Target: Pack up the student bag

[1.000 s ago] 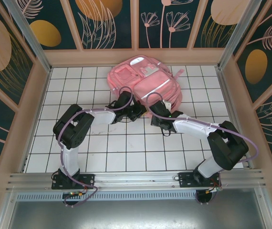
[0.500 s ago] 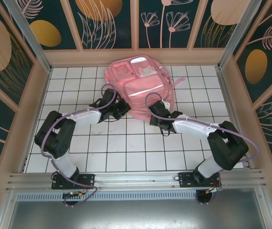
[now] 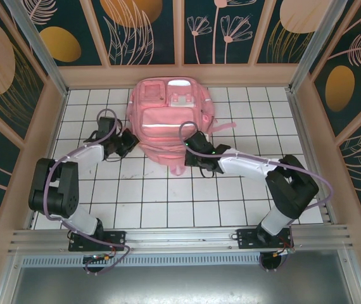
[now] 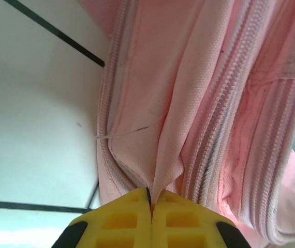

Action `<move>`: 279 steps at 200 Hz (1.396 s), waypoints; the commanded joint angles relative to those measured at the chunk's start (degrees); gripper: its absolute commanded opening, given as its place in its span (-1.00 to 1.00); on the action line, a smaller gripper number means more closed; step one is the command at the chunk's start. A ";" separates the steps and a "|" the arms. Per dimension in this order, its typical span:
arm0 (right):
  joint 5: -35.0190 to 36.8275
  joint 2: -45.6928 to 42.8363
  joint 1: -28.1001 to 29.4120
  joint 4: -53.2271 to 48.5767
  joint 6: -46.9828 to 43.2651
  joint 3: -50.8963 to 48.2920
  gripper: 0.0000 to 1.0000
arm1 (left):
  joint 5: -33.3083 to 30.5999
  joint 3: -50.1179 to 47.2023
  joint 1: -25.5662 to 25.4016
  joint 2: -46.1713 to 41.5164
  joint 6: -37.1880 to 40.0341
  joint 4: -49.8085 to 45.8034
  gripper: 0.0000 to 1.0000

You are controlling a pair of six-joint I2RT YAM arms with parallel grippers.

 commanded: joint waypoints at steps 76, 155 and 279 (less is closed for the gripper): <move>2.81 5.94 3.05 -0.37 0.50 4.44 -1.00 | 1.78 -10.62 -3.27 -11.80 -15.60 1.73 -0.14; 2.70 5.23 2.78 0.77 0.57 3.47 -1.00 | -2.73 -7.87 -18.16 -5.86 -24.42 7.99 -0.13; 2.95 4.01 3.29 0.95 1.62 2.42 -1.00 | -8.05 -0.30 -22.02 5.48 -22.54 8.29 -0.67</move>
